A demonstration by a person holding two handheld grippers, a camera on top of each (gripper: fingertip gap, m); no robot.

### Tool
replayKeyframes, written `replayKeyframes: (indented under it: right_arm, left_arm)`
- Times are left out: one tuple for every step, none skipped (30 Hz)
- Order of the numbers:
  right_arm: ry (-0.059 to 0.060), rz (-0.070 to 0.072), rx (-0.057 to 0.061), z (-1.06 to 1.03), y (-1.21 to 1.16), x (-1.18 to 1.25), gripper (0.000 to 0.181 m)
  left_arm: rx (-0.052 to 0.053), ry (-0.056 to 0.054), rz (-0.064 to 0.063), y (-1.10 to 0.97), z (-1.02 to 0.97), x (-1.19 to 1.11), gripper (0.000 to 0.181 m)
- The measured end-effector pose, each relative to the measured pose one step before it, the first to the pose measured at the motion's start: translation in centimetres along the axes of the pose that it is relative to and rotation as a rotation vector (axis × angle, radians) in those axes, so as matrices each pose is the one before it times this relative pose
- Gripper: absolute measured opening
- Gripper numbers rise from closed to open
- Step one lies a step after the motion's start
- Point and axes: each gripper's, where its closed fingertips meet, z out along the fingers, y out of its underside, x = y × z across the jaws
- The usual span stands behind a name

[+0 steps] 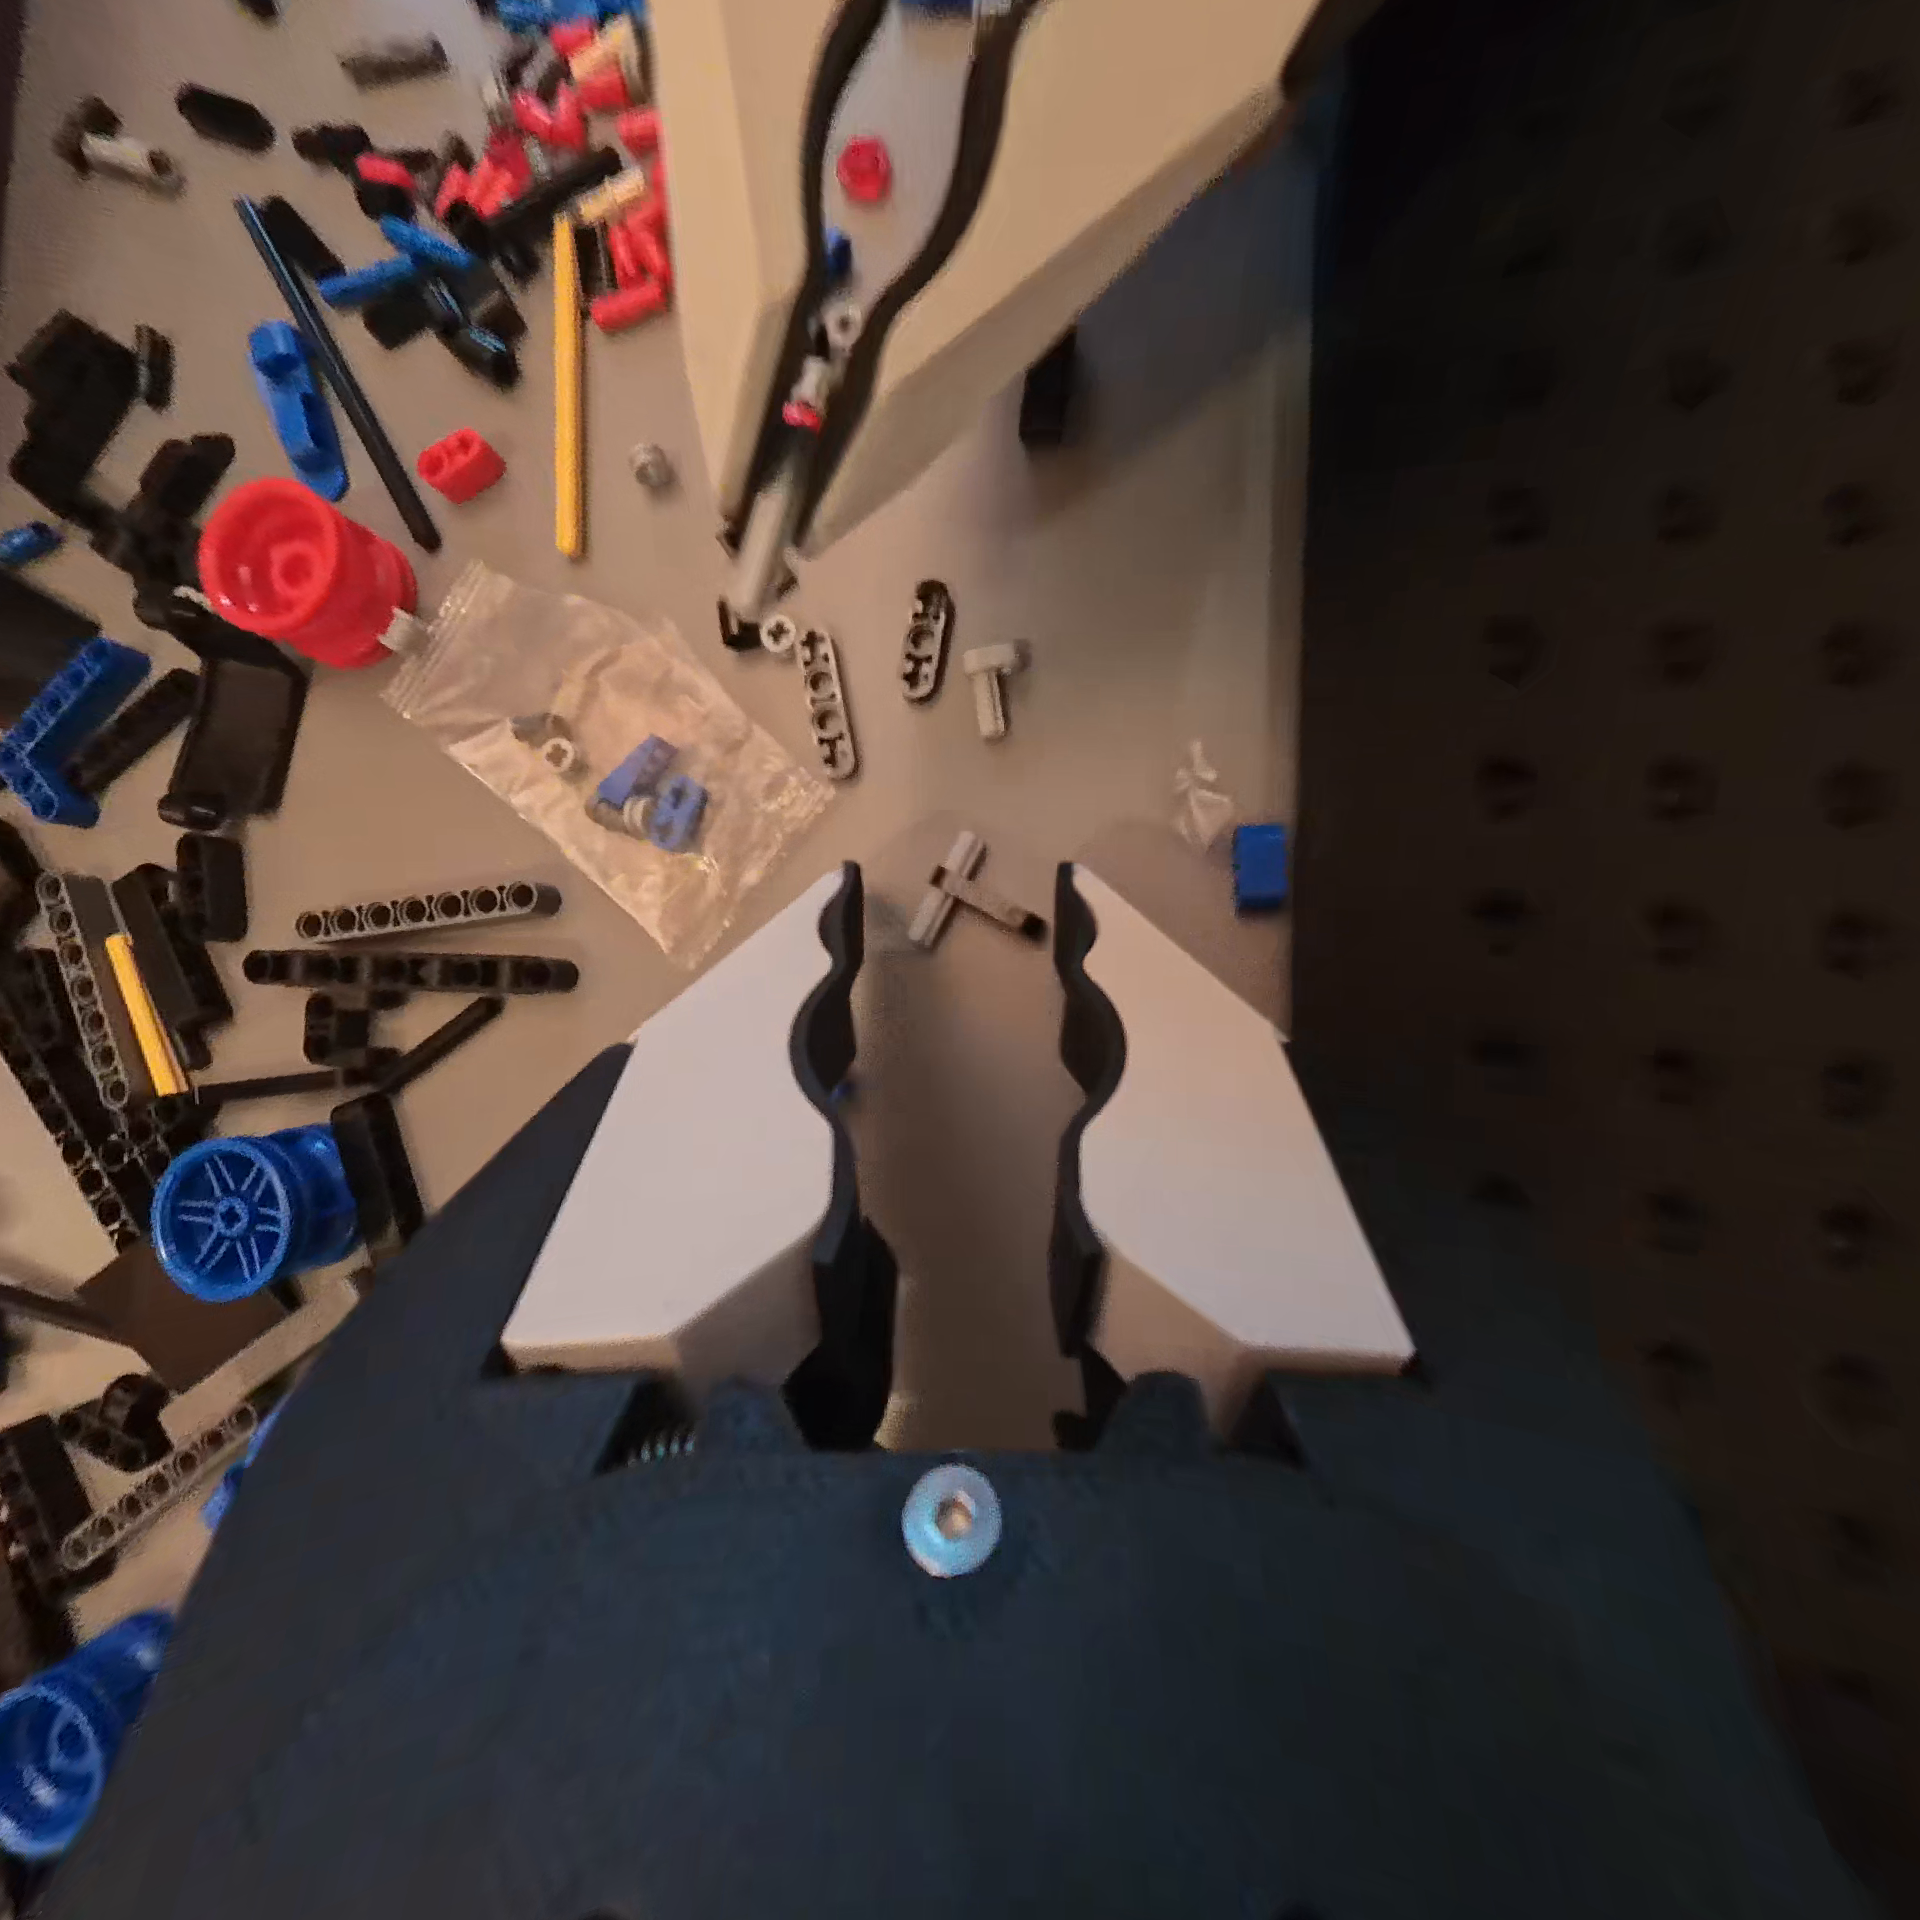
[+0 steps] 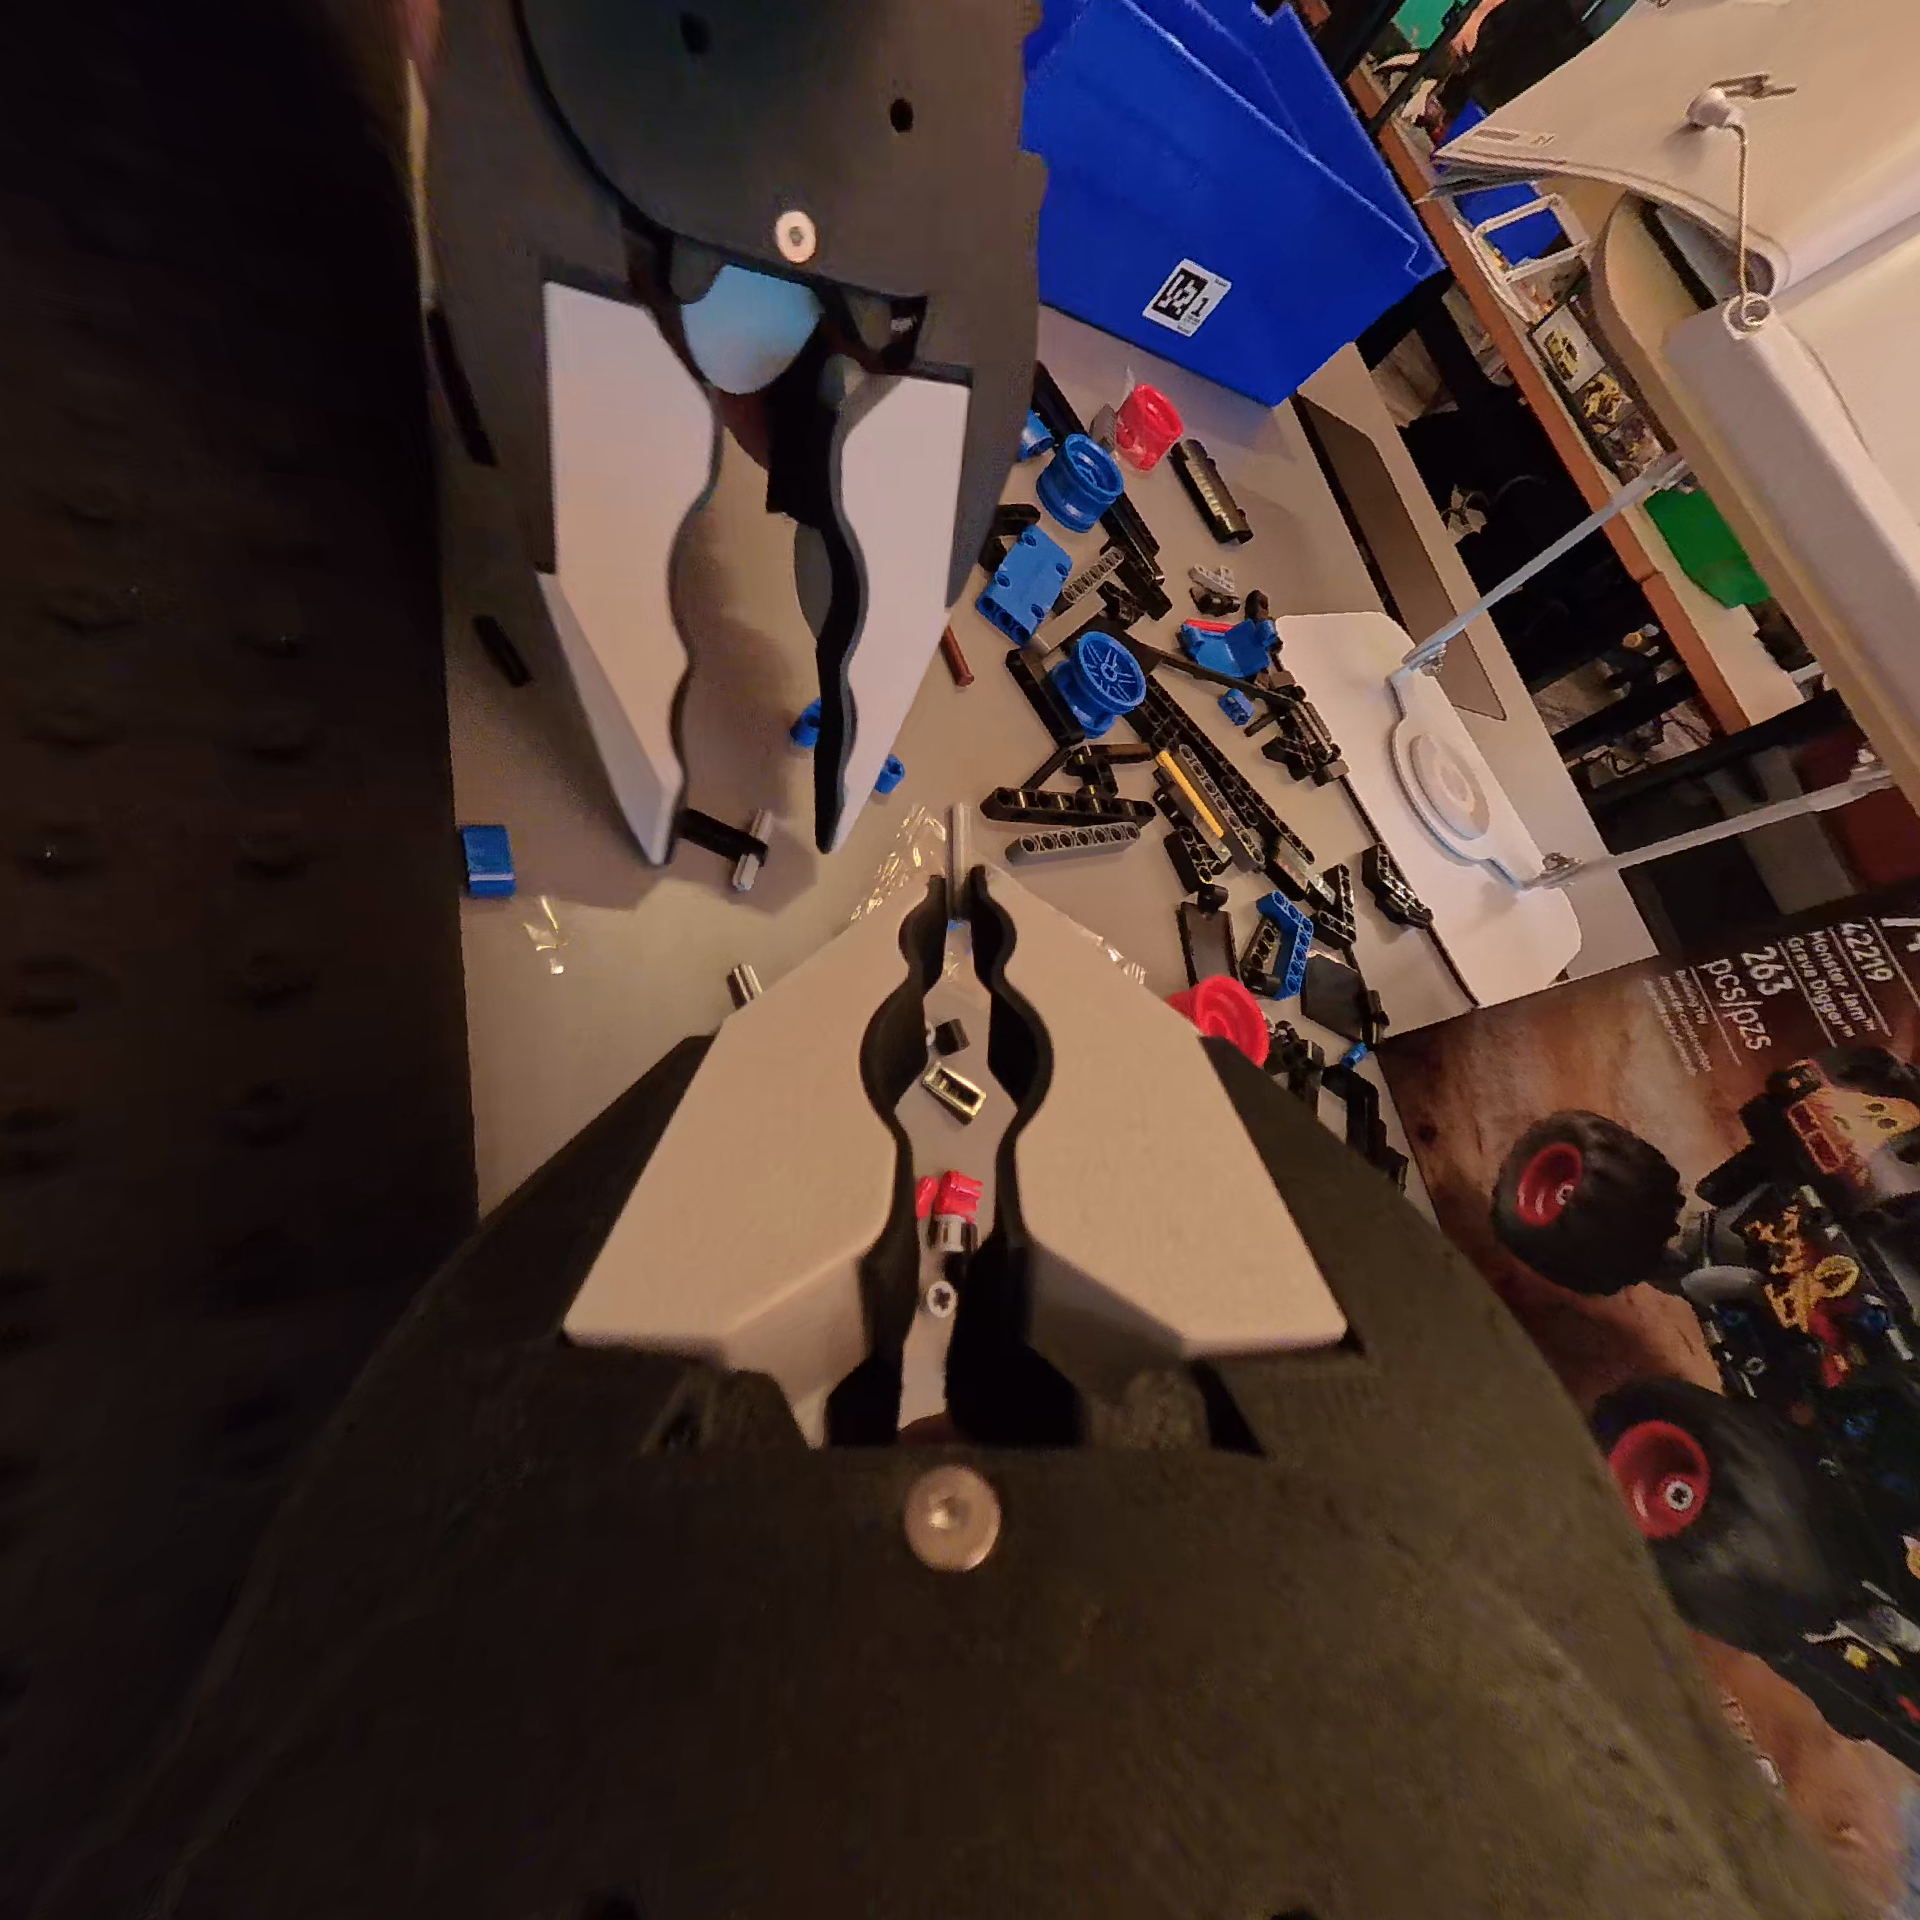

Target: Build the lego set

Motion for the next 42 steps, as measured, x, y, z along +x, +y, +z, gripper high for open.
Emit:
replayKeyframes:
  right_arm:
    - [-0.0017,0.0009,-0.0028,0.023,0.090,-0.019,0.003]
    - [-0.0013,0.0017,-0.0015,0.010,0.053,-0.004,0.003]
    - [-0.0007,0.0016,-0.0006,0.011,0.028,0.001,0.003]
    - [-0.0005,0.0017,-0.0006,0.012,0.033,0.011,0.003]
    - [-0.0004,0.0018,-0.0010,0.010,0.044,0.020,0.003]
    - [-0.0008,0.0017,-0.0014,0.008,0.049,0.015,0.003]
    - [-0.0016,0.0017,-0.0012,0.017,0.037,-0.003,0.003]
    - [-0.0023,0.0017,-0.0014,0.011,0.057,-0.010,0.003]
    - [-0.0024,0.0012,-0.0023,0.031,0.065,-0.031,0.003]
    - [-0.0026,0.0006,-0.0027,0.036,0.061,-0.036,0.003]
    - [-0.0024,0.0002,-0.0021,0.040,0.047,-0.039,0.003]
    - [-0.0020,-0.0001,-0.0011,0.020,0.026,-0.025,0.003]
    - [-0.0024,0.0003,-0.0001,0.027,0.007,-0.042,0.003]
    - [-0.0025,0.0006,-0.0005,0.024,0.018,-0.037,0.003]
    - [-0.0018,0.0000,-0.0019,0.037,0.036,-0.024,0.003]
    - [-0.0013,-0.0001,-0.0020,0.027,0.042,-0.017,0.003]
    - [-0.0008,0.0003,-0.0007,0.014,0.026,-0.013,0.003]
    - [0.0002,0.0006,-0.0002,-0.001,0.008,0.007,0.003]
    - [0.0009,0.0007,-0.0004,-0.011,0.015,0.014,0.003]
    - [0.0013,0.0012,0.0000,-0.021,0.012,0.028,0.003]
    - [0.0011,0.0015,0.0005,-0.022,0.003,0.036,0.003]
    - [0.0011,0.0015,0.0004,-0.018,0.012,0.030,0.003]
    - [0.0008,0.0009,-0.0002,-0.022,0.014,0.023,0.003]
    - [-0.0003,0.0004,-0.0004,-0.011,0.015,0.000,0.003]
    - [-0.0012,0.0000,-0.0009,-0.001,0.025,-0.013,0.003]
    - [-0.0023,-0.0004,-0.0009,0.003,0.027,-0.039,0.003]
    - [-0.0036,-0.0005,-0.0009,0.007,0.010,-0.058,0.004]
    - [-0.0048,-0.0010,-0.0009,0.011,0.012,-0.085,0.003]
    - [-0.0053,-0.0018,-0.0007,0.016,0.006,-0.108,0.003]
    - [-0.0059,-0.0018,-0.0015,0.019,0.008,-0.122,0.003]
    - [-0.0068,-0.0021,-0.0016,0.023,0.016,-0.138,0.003]
    - [-0.0071,-0.0021,-0.0022,0.022,0.008,-0.143,0.003]
    - [-0.0067,-0.0030,-0.0015,0.009,-0.010,-0.161,0.003]
    - [-0.0062,-0.0027,-0.0002,0.006,-0.026,-0.144,0.003]
    - [-0.0047,-0.0018,-0.0011,0.009,-0.007,-0.110,0.003]
    - [-0.0031,-0.0015,-0.0021,0.013,0.032,-0.083,0.003]
    - [-0.0023,-0.0004,-0.0010,0.006,0.012,-0.040,0.003]
    - [-0.0016,0.0001,0.0007,-0.018,-0.013,-0.032,0.003]
    - [-0.0020,-0.0002,0.0005,-0.011,-0.021,-0.041,0.003]
    - [-0.0036,-0.0009,0.0001,-0.025,0.001,-0.069,0.003]
    - [-0.0057,-0.0020,0.0002,-0.012,-0.019,-0.126,0.003]
    - [-0.0097,-0.0042,0.0022,-0.038,-0.058,-0.206,0.003]
  left_arm:
    - [0.0016,0.0277,0.0027,0.044,0.077,0.046,0.031]
    - [0.0044,0.0317,0.0048,-0.029,0.035,0.181,0.028]
    - [0.0019,0.0259,0.0166,-0.050,0.053,0.250,0.025]
    - [0.0018,0.0195,0.0192,-0.065,0.054,0.246,0.021]
    - [-0.0021,0.0150,0.0052,-0.011,0.042,0.129,0.017]
    - [-0.0020,0.0106,-0.0004,-0.009,0.030,0.078,0.012]
    - [0.0011,-0.0084,0.0084,0.002,0.018,-0.157,0.009]
    - [0.0033,-0.0070,0.0040,0.002,0.009,-0.091,0.010]
    - [0.0073,-0.0025,-0.0085,-0.022,-0.001,-0.030,0.011]
    - [0.0076,-0.0061,-0.0156,0.018,-0.044,-0.159,0.017]
    - [0.0051,0.0100,-0.0136,0.071,-0.092,0.054,0.029]
    - [0.0054,0.0193,-0.0012,0.086,-0.122,0.258,0.034]
    - [0.0079,0.0192,0.0112,0.012,-0.121,0.336,0.038]
    - [-0.0024,0.0168,0.0139,0.093,-0.070,0.288,0.043]
    - [-0.0134,0.0119,0.0180,0.215,-0.046,0.174,0.045]
    - [-0.0117,0.0107,0.0225,0.143,-0.061,0.130,0.045]
    - [-0.0085,0.0126,0.0171,0.047,-0.060,0.096,0.045]
    - [-0.0124,0.0098,0.0153,0.106,-0.028,0.017,0.043]
    - [-0.0109,0.0100,0.0133,0.050,-0.042,0.014,0.038]
    - [-0.0078,0.0033,0.0115,0.021,-0.006,-0.089,0.031]
    - [-0.0043,0.0021,0.0071,-0.013,0.021,-0.079,0.025]
    - [-0.0010,0.0040,0.0062,-0.052,0.048,0.006,0.021]
    - [0.0017,-0.0047,0.0059,-0.047,0.049,-0.064,0.015]
    - [0.0025,-0.0179,0.0033,-0.021,0.040,-0.240,0.009]
    - [0.0028,-0.0112,-0.0087,-0.004,0.013,-0.166,0.006]
    - [0.0071,0.0020,-0.0126,-0.025,0.005,0.059,0.008]
    - [0.0098,0.0036,-0.0160,-0.050,-0.001,0.117,0.017]
    - [0.0050,-0.0086,-0.0140,-0.014,-0.025,-0.069,0.025]
    - [0.0028,-0.0061,-0.0076,0.035,-0.035,0.022,0.029]
    - [0.0024,0.0031,-0.0041,0.000,-0.015,0.204,0.033]
    - [0.0034,-0.0017,-0.0043,-0.073,0.046,0.156,0.036]
    - [0.0029,-0.0058,-0.0039,-0.117,0.067,0.085,0.036]
    - [0.0019,-0.0019,0.0031,-0.123,0.070,0.173,0.033]
    - [0.0020,-0.0026,0.0026,-0.129,0.088,0.128,0.031]
    - [0.0012,-0.0041,-0.0036,-0.112,0.085,0.044,0.028]
    - [0.0001,-0.0077,-0.0092,-0.053,0.064,-0.055,0.022]
    - [0.0014,-0.0042,-0.0055,-0.032,0.020,-0.035,0.022]
    - [0.0024,-0.0045,0.0043,-0.015,-0.003,0.004,0.022]
    - [0.0039,-0.0039,0.0016,-0.021,-0.002,-0.008,0.022]
    - [0.0055,-0.0042,-0.0022,-0.020,0.006,-0.014,0.022]
    - [0.0073,-0.0068,0.0000,-0.020,-0.003,-0.036,0.022]
    - [0.0076,-0.0141,0.0022,-0.004,-0.020,-0.144,0.022]
